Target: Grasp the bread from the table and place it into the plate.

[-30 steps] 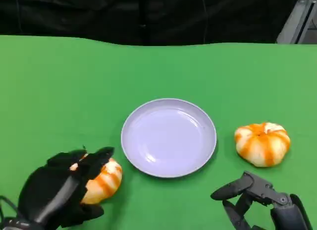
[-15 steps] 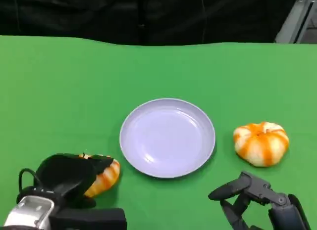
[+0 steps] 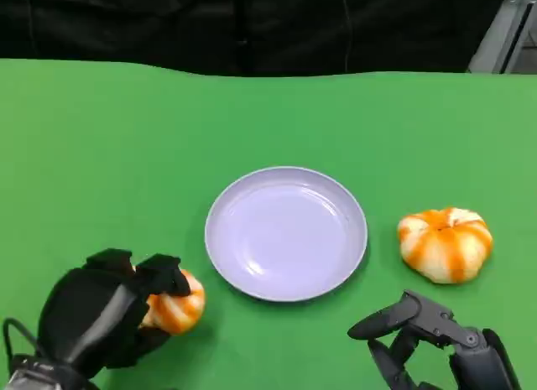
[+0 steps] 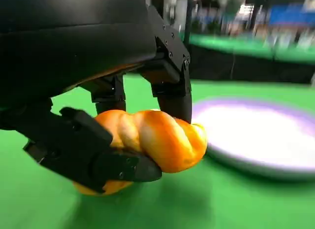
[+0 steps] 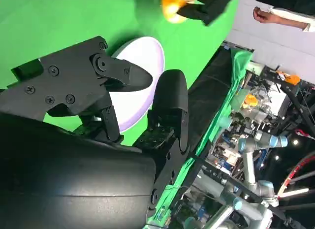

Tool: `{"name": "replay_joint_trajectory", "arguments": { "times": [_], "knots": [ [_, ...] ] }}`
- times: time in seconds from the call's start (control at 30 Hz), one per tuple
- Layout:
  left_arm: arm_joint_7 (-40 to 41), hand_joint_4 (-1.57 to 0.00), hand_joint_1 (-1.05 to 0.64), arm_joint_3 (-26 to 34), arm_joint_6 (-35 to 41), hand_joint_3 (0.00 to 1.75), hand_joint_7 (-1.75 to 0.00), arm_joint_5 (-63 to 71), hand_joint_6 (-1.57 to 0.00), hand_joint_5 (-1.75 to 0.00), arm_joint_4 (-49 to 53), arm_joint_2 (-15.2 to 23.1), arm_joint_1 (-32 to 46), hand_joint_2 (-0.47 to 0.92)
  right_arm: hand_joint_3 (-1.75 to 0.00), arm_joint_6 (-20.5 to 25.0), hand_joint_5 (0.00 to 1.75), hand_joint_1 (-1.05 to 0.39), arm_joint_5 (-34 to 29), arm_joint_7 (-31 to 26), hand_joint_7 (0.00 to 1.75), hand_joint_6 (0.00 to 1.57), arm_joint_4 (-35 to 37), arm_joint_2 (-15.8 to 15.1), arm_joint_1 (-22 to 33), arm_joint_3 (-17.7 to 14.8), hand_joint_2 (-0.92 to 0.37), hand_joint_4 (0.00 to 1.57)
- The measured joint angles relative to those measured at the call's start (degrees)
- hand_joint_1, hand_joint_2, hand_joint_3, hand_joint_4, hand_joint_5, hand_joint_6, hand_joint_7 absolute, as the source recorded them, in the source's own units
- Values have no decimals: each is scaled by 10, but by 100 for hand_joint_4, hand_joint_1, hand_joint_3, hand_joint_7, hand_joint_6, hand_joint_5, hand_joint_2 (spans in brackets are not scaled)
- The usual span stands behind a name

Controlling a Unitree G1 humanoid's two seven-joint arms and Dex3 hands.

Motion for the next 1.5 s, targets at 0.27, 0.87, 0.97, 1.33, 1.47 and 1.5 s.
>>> {"name": "replay_joint_trajectory", "arguments": {
  "times": [0.27, 0.87, 0.97, 1.33, 1.47, 1.5],
  "knots": [
    [68, -96, -8, 1, -54, 142, -127, 0, -92, -163, -1, 1, 1, 25, -70, 2, 153, -20, 1, -5, 102, 67, 17, 9, -8, 2, -71, 71],
    [82, -94, -9, -11, -83, 152, -152, -13, -82, -174, -33, -65, -106, 19, -74, 5, 155, -17, -5, -8, 104, 66, 16, 12, -9, 15, -70, 71],
    [66, -93, -12, -24, -76, 150, -143, -17, -84, -172, -5, -82, -135, 21, -76, 5, 154, -17, -12, -9, 103, 66, 15, 13, -8, 21, -69, 71],
    [31, -76, -18, -65, -38, 76, -79, -16, -87, -142, 96, -141, -228, 52, -82, 8, 152, -17, -23, -18, 102, 67, 11, 12, -6, 24, -66, 75],
    [-64, -45, -30, -80, 24, 23, -16, -19, -59, -53, 95, -148, -246, 87, -85, 10, 151, -18, -31, -21, 101, 67, 9, 13, -6, 30, -64, 76],
    [-104, -36, -34, -85, 45, 20, -9, -19, -53, -41, 93, -147, -248, 90, -86, 12, 150, -18, -36, -23, 101, 67, 9, 13, -6, 32, -63, 76]
  ]
}}
